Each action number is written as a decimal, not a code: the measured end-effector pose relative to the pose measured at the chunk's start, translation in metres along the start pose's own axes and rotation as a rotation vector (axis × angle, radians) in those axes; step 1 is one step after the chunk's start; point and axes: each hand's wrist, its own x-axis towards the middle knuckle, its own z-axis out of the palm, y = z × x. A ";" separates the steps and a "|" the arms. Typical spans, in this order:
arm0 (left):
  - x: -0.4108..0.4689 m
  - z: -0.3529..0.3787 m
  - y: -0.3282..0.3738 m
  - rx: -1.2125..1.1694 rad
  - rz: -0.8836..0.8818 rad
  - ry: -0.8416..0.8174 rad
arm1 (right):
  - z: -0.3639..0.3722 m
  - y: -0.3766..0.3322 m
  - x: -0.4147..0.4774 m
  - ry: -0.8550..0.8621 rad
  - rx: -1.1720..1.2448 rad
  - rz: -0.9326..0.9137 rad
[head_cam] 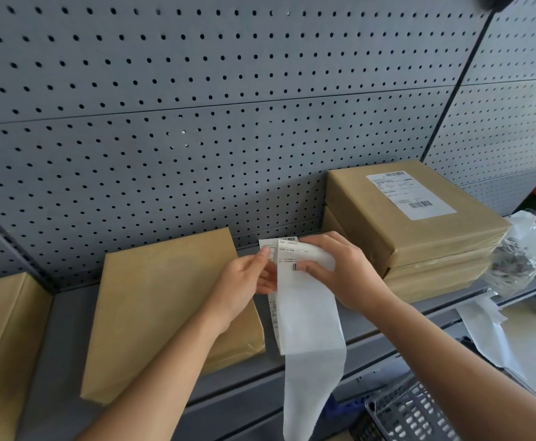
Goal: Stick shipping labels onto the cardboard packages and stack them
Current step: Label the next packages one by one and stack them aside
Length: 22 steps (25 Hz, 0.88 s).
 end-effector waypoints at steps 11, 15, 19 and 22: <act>0.010 -0.005 0.018 -0.261 -0.158 -0.101 | -0.003 -0.011 -0.022 -0.058 -0.039 -0.212; 0.011 0.000 0.014 -0.184 -0.069 -0.026 | -0.004 -0.007 -0.034 -0.162 -0.057 -0.175; 0.007 0.007 0.009 -0.150 0.008 -0.033 | -0.009 -0.008 -0.026 -0.006 -0.056 -0.137; 0.003 0.013 0.007 -0.147 0.035 -0.046 | -0.009 -0.012 -0.010 0.104 -0.133 -0.134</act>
